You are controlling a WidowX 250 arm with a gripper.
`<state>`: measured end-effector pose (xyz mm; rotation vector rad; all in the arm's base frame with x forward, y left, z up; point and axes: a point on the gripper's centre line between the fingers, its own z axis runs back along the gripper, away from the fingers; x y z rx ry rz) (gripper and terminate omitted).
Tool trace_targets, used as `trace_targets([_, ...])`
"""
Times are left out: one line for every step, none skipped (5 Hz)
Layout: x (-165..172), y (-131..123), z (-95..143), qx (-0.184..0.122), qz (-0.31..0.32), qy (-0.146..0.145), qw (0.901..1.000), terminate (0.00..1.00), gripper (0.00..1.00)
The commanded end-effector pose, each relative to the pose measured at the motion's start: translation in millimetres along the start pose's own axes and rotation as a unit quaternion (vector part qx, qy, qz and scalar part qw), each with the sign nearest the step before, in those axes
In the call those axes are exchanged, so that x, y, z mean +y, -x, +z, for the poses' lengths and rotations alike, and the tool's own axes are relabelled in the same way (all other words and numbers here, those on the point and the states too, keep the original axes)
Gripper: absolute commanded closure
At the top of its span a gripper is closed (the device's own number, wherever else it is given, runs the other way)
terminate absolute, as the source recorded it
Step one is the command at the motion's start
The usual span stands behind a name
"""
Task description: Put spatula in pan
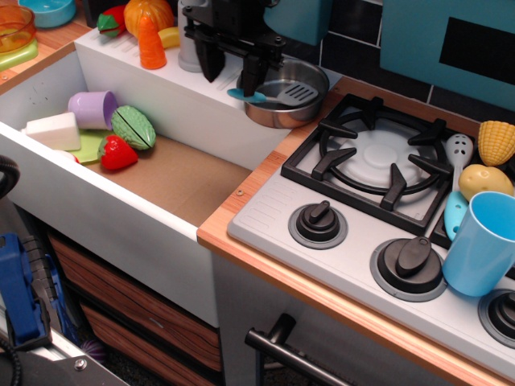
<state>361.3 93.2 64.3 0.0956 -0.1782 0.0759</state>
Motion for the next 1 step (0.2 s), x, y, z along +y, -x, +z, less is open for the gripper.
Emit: trace_targets([-0.5, -6.4, 10.9, -0.018, -0.002, -0.002, 0.9998, 1.0, 0.0])
